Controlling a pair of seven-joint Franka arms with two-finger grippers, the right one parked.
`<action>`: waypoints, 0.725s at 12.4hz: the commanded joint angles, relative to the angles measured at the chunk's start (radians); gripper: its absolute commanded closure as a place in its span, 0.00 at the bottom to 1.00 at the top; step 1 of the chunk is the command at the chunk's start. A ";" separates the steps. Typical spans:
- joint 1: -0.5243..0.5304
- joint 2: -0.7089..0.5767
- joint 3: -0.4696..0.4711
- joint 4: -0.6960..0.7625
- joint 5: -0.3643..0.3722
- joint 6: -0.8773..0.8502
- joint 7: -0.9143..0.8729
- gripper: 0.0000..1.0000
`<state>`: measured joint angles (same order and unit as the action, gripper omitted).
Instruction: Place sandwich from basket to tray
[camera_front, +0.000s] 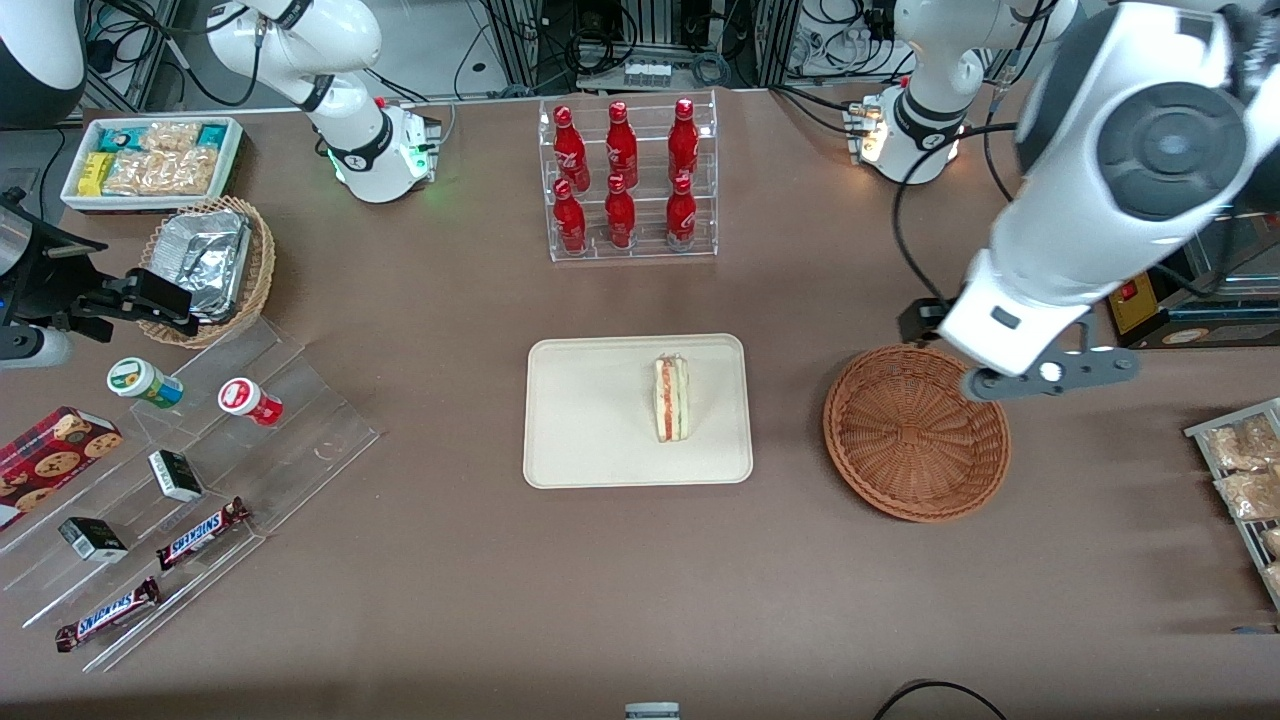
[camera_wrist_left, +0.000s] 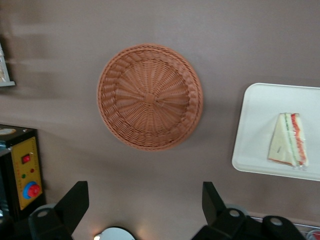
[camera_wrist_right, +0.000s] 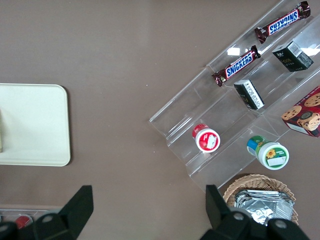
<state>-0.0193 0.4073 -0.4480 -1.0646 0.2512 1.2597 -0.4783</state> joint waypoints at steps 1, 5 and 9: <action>0.033 -0.036 0.000 -0.035 -0.010 0.010 0.087 0.00; -0.037 -0.039 0.199 -0.028 -0.059 0.021 0.239 0.00; -0.039 -0.070 0.340 -0.028 -0.124 0.027 0.404 0.00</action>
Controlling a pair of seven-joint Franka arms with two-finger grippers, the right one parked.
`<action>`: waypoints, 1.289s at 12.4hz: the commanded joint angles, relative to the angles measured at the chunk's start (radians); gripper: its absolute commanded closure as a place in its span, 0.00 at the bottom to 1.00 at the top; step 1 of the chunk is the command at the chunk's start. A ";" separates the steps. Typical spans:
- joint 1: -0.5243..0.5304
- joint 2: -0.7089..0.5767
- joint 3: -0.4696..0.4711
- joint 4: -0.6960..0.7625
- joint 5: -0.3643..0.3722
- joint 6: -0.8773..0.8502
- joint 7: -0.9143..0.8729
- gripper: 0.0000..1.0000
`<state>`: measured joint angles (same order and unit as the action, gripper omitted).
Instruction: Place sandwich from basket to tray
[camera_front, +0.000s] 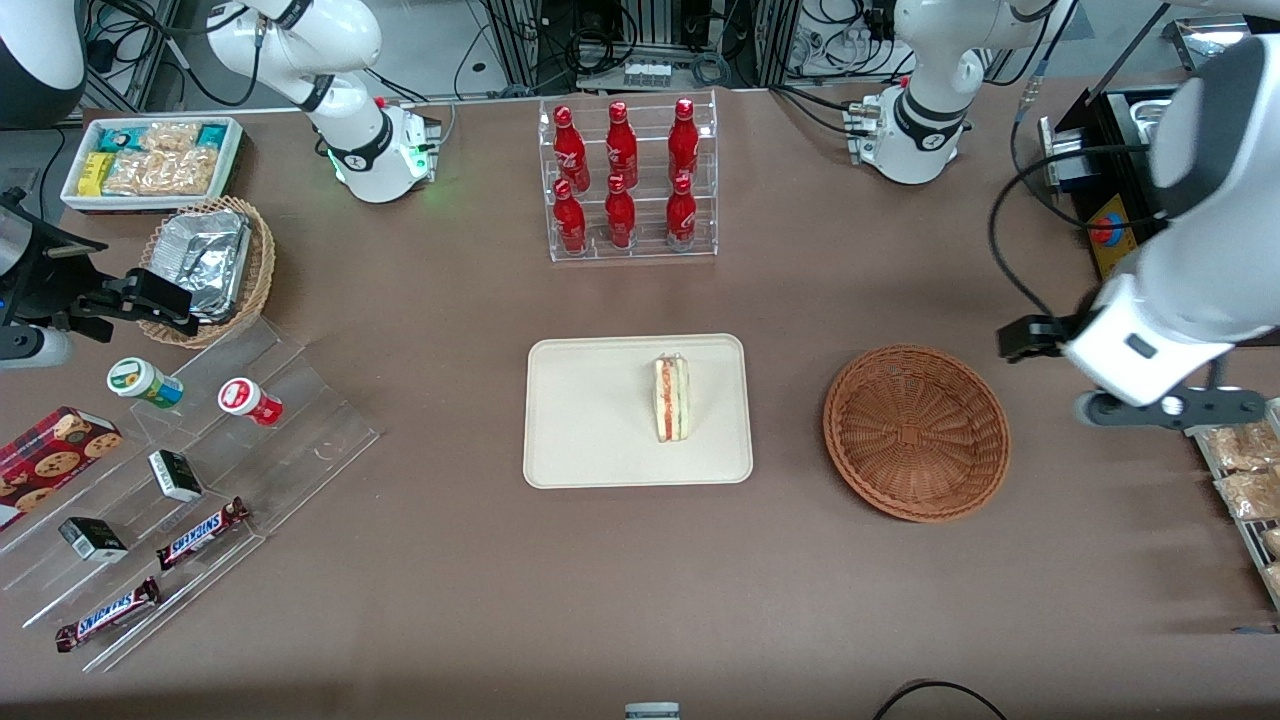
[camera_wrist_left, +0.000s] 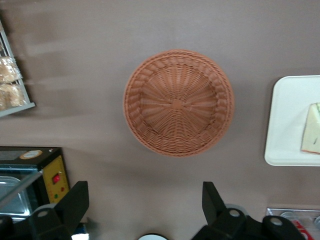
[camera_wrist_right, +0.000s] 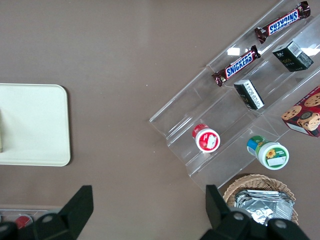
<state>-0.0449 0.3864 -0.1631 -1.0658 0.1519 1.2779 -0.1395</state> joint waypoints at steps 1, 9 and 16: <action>-0.012 -0.064 0.068 -0.026 -0.028 0.009 0.070 0.00; -0.013 -0.325 0.126 -0.250 -0.135 0.003 -0.034 0.00; -0.013 -0.483 0.125 -0.509 -0.137 0.138 -0.087 0.00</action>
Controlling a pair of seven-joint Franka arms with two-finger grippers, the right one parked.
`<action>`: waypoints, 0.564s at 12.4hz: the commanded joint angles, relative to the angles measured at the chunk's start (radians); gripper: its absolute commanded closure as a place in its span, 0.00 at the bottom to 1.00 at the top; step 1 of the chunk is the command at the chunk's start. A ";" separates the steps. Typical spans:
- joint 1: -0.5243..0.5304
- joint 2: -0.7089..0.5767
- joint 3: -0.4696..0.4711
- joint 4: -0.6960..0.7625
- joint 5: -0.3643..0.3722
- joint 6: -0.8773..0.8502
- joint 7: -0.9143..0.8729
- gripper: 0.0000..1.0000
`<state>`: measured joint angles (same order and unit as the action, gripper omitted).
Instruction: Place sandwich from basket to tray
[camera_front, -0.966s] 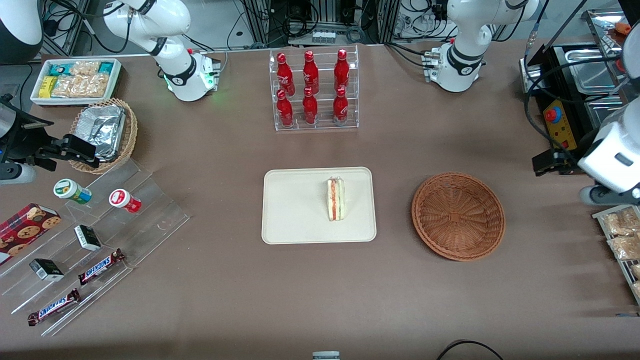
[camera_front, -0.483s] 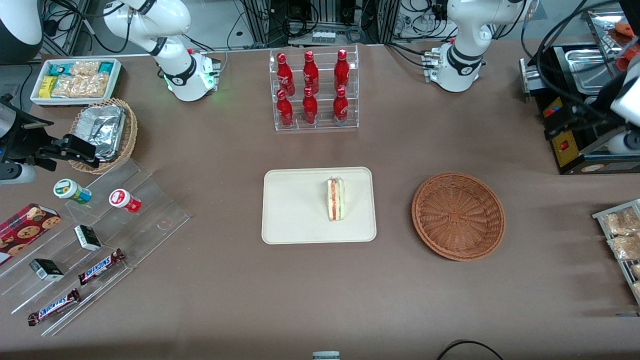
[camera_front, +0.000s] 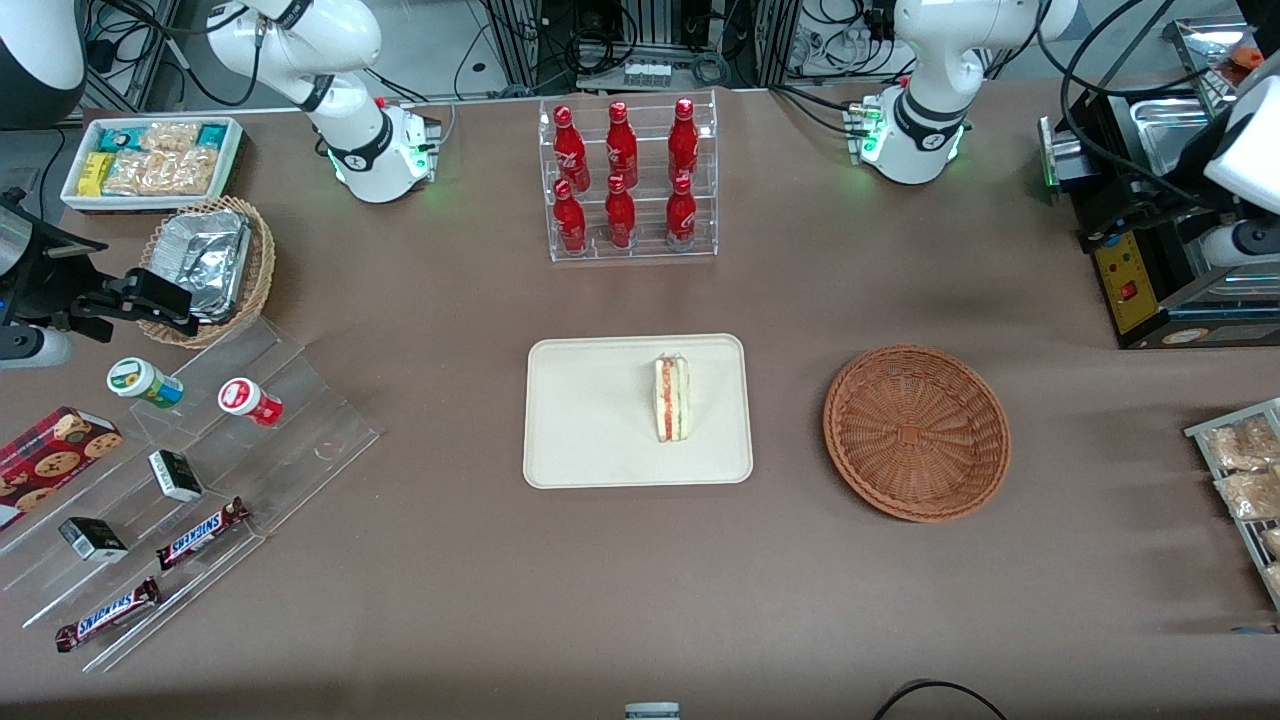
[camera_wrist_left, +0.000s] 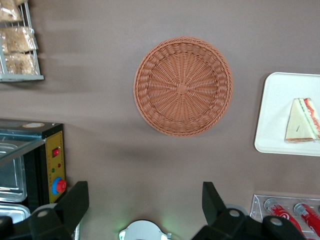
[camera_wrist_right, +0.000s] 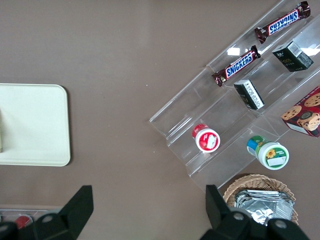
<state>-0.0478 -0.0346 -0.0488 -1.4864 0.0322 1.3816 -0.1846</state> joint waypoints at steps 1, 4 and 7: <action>-0.010 -0.079 0.010 -0.118 -0.017 0.057 -0.045 0.00; -0.010 -0.116 0.010 -0.196 -0.015 0.109 -0.035 0.00; -0.009 -0.093 0.012 -0.186 -0.017 0.116 0.040 0.00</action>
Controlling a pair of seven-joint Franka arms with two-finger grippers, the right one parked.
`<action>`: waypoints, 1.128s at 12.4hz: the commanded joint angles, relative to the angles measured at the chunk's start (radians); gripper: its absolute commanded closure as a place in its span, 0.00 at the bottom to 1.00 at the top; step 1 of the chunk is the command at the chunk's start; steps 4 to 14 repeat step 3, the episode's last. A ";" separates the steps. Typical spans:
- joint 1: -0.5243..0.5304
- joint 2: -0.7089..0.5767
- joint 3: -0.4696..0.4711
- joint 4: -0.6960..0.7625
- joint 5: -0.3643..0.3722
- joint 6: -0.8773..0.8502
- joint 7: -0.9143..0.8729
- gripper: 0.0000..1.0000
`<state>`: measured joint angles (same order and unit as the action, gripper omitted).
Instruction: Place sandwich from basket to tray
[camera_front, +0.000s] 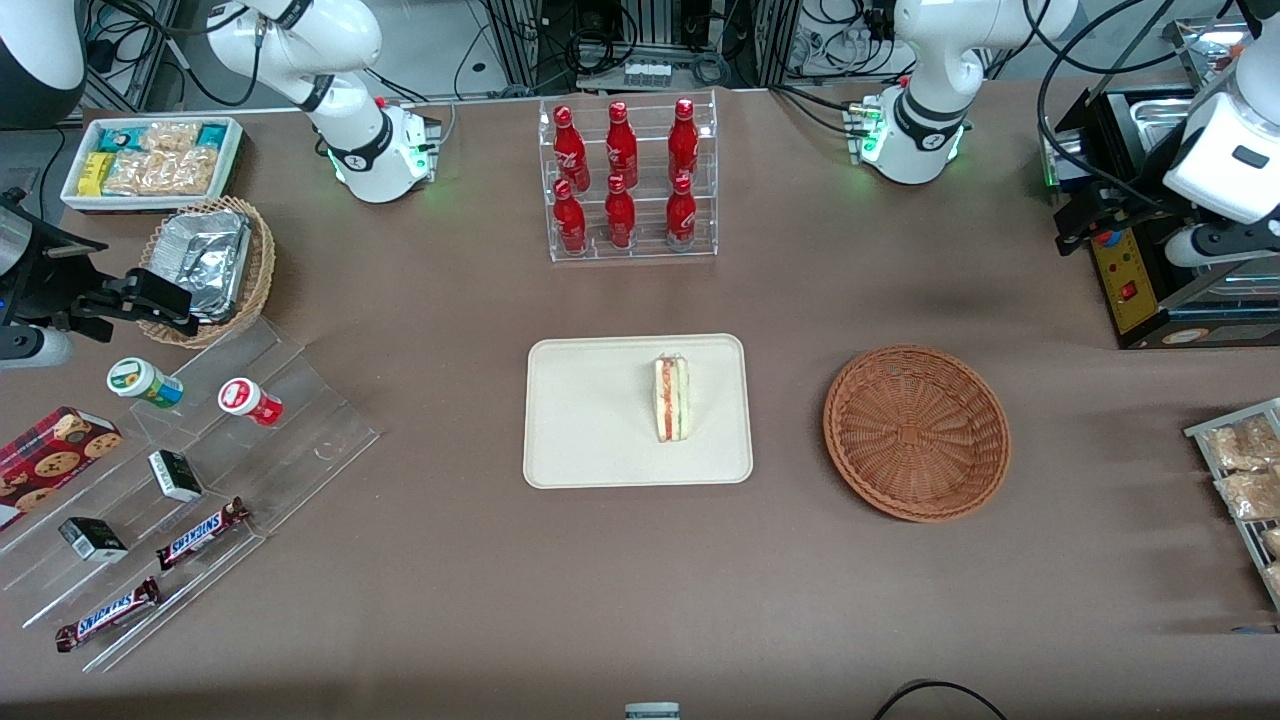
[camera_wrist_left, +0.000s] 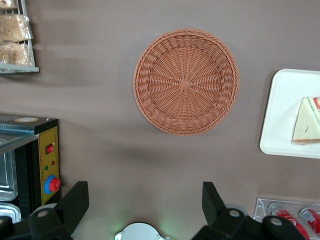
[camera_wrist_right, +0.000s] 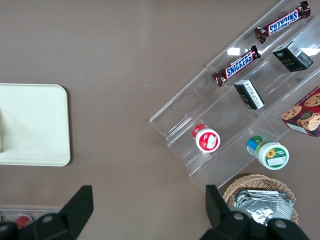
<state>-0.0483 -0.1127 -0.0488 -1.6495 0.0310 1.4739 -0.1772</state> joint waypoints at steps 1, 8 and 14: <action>-0.007 -0.006 0.016 -0.012 -0.016 0.031 0.038 0.00; -0.005 0.001 0.033 -0.010 -0.046 0.031 0.039 0.00; -0.005 0.001 0.033 -0.010 -0.046 0.031 0.039 0.00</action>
